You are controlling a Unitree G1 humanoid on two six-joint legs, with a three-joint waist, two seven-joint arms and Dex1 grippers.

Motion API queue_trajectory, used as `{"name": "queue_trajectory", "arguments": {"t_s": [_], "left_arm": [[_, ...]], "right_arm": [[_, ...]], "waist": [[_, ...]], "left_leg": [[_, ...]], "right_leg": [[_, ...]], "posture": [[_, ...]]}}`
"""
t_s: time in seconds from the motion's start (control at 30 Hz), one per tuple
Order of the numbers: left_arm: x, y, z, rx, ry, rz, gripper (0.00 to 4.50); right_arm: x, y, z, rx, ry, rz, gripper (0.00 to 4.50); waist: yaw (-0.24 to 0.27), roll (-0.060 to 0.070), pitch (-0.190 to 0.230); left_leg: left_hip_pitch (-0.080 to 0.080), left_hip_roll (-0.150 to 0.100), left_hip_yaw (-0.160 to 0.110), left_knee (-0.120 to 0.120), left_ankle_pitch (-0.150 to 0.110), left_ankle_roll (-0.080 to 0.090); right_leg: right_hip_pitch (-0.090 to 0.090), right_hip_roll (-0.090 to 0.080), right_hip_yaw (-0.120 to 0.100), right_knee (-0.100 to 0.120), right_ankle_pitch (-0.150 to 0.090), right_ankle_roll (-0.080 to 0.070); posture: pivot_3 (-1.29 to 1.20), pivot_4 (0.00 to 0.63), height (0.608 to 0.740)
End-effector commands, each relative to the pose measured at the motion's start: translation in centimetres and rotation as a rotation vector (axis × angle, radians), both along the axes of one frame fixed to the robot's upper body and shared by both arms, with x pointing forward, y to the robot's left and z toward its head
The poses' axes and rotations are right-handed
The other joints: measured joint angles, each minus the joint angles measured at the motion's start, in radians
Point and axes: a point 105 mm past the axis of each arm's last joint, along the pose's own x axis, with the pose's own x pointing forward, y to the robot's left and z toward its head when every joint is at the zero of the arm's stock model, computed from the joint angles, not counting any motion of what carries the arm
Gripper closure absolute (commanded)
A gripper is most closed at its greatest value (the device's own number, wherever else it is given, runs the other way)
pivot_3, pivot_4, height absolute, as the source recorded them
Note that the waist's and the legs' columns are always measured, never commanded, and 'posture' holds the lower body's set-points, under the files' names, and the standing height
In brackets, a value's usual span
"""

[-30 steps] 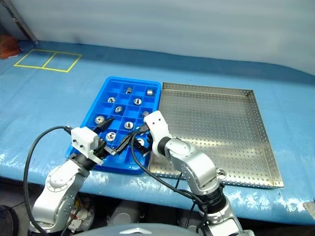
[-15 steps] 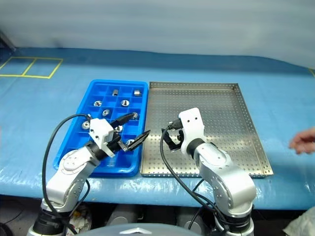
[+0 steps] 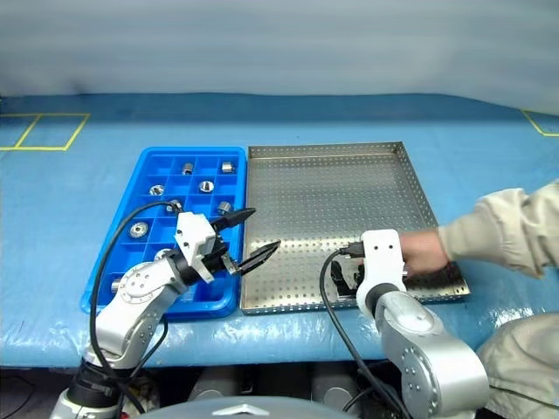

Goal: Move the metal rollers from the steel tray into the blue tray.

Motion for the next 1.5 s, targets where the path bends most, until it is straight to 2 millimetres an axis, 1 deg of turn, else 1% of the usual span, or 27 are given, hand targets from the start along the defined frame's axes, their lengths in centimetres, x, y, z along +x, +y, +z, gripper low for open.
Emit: {"name": "queue_trajectory", "arguments": {"t_s": [0.03,0.23,0.73,1.5], "left_arm": [[-0.11,-0.25,0.08,0.002,0.0,-0.026,0.0],[0.19,-0.53,0.19,0.001,-0.006,-0.039,0.0],[0.33,-0.67,0.43,-0.002,-0.015,-0.045,0.0],[0.35,-0.68,0.61,0.002,-0.024,-0.037,0.0]], "right_arm": [[-0.57,-0.86,0.46,-0.012,-0.029,-0.034,0.04],[-0.99,-1.37,0.31,-0.015,-0.03,-0.061,0.04],[-1.27,-0.84,0.67,-0.002,-0.047,-0.055,0.04],[-1.11,-0.53,0.96,-0.005,-0.054,-0.047,0.04]], "waist": [[0.0,0.0,0.0],[-0.006,0.0,0.0],[-0.009,0.0,0.0],[-0.008,0.0,0.0]], "left_leg": [[0.0,0.0,0.0,0.0,0.0,0.0],[0.0,0.0,0.001,0.0,0.0,0.0],[0.0,0.0,0.001,0.0,0.0,0.001],[0.0,0.0,0.001,0.0,0.0,0.001]], "right_leg": [[0.0,0.0,0.0,0.0,0.0,0.0],[0.0,0.0,0.002,0.0,0.0,0.0],[0.0,0.0,0.003,0.0,0.0,0.001],[0.0,0.0,0.003,0.0,0.0,0.001]], "posture": [[-0.03,0.15,0.74],[-0.04,0.15,0.74],[-0.03,0.15,0.74],[-0.01,0.15,0.74]]}}
